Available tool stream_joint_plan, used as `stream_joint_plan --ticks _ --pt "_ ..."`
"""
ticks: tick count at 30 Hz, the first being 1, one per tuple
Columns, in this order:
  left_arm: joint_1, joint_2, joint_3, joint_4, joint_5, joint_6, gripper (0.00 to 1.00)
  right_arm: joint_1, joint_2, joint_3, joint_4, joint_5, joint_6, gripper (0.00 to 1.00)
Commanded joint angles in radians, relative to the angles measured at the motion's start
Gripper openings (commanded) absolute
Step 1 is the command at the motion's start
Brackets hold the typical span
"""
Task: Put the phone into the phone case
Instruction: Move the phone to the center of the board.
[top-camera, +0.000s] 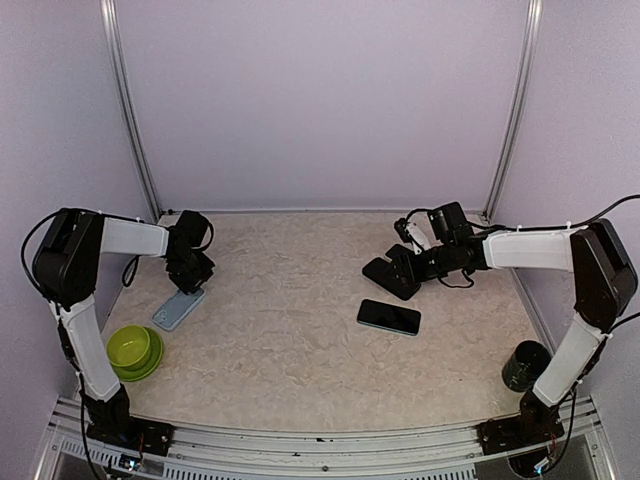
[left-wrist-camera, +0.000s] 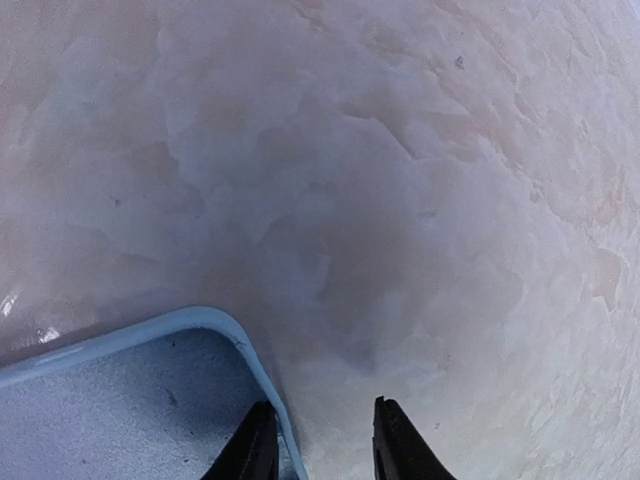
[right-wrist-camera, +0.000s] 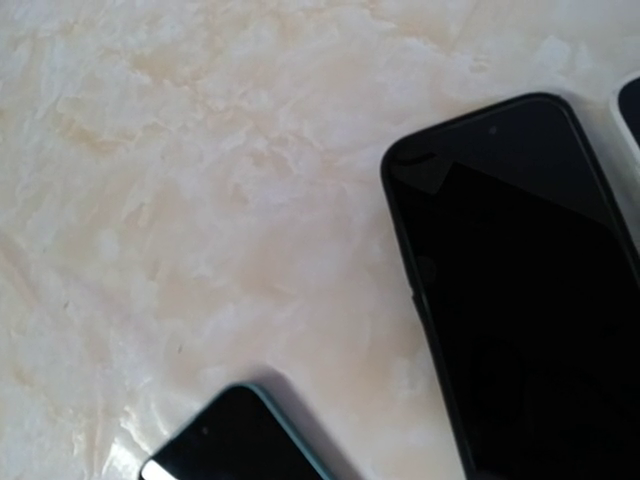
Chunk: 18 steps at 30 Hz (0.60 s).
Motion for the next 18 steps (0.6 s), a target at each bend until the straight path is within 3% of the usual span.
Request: stream_joint_plan --ticks 1,15,18 --pt "0.004 0.018 -0.029 0.023 0.053 0.007 0.22 0.011 0.0 0.02 0.0 0.014 0.0 0.65" --pt "-0.03 -0.011 -0.071 0.086 0.101 0.033 0.01 0.011 -0.002 0.019 0.001 0.035 0.002 0.65" --pt "-0.054 -0.03 -0.064 0.094 0.092 0.044 0.0 0.011 -0.006 0.02 0.0 0.04 0.002 0.65"
